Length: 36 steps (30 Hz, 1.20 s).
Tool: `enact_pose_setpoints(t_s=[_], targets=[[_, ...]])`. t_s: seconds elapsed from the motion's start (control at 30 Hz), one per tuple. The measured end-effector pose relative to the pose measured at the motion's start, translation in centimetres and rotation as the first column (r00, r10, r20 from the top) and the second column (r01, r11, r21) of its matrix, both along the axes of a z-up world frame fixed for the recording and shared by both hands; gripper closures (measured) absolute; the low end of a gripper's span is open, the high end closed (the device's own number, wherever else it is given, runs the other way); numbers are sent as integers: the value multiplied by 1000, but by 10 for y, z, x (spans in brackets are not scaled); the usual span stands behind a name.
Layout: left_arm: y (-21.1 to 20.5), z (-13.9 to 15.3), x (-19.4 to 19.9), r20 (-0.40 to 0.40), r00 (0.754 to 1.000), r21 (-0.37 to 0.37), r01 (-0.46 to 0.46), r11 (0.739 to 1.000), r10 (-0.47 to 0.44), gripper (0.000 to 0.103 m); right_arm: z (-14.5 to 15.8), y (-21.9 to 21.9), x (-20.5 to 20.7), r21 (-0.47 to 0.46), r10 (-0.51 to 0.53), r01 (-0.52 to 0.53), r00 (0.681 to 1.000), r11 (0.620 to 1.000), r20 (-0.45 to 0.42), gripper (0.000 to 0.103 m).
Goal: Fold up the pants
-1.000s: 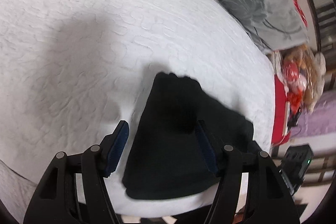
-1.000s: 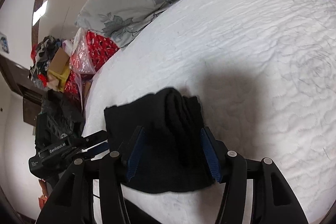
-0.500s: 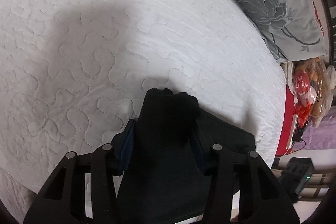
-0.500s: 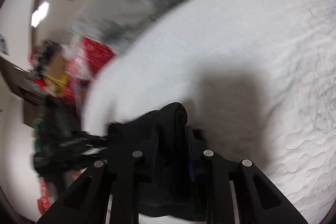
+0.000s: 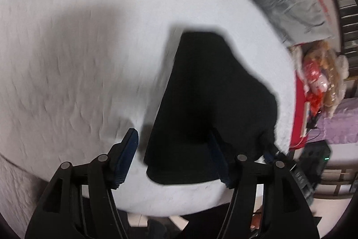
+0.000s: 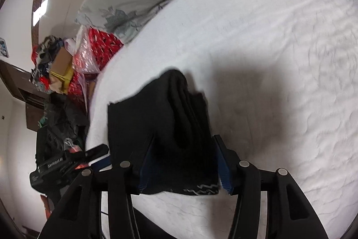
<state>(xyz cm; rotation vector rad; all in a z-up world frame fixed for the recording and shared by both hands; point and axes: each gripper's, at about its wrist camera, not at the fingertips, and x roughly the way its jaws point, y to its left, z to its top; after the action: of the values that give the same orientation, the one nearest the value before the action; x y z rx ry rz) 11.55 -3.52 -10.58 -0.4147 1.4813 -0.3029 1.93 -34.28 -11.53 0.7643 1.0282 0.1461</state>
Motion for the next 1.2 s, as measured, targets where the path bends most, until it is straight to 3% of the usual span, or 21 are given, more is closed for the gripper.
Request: enact_pose_setpoints(t_s=[0.07, 0.17, 0.33, 0.43, 0.6, 0.97, 1.03, 1.2], targets=[[-3, 2, -10, 7, 1000, -8, -1, 1000, 1, 52, 4, 2, -3, 25, -7, 6, 1000, 1000, 6, 72], [-5, 5, -23, 67, 997, 68, 20, 998, -24, 52, 14, -1, -16, 94, -32, 26, 998, 995, 58, 74], [-12, 4, -27, 109, 992, 127, 43, 991, -57, 52, -16, 0, -23, 17, -26, 26, 1000, 1000, 4, 75], [-21, 11, -30, 145, 986, 179, 59, 982, -85, 52, -15, -3, -25, 40, -50, 51, 999, 998, -2, 60], [-25, 24, -37, 208, 970, 239, 72, 968, -124, 52, -1, -4, -25, 50, -39, 39, 999, 998, 1, 58], [-13, 46, -21, 259, 959, 232, 56, 971, -117, 51, 14, -12, -21, 32, -64, 63, 998, 997, 18, 44], [1, 49, -11, 274, 958, 213, 25, 977, -84, 37, 16, -16, -22, 19, -71, 71, 997, 997, 37, 39], [15, 39, 10, 245, 968, 163, 7, 987, -47, 37, 11, -20, -12, 25, -71, 70, 997, 997, 24, 35]])
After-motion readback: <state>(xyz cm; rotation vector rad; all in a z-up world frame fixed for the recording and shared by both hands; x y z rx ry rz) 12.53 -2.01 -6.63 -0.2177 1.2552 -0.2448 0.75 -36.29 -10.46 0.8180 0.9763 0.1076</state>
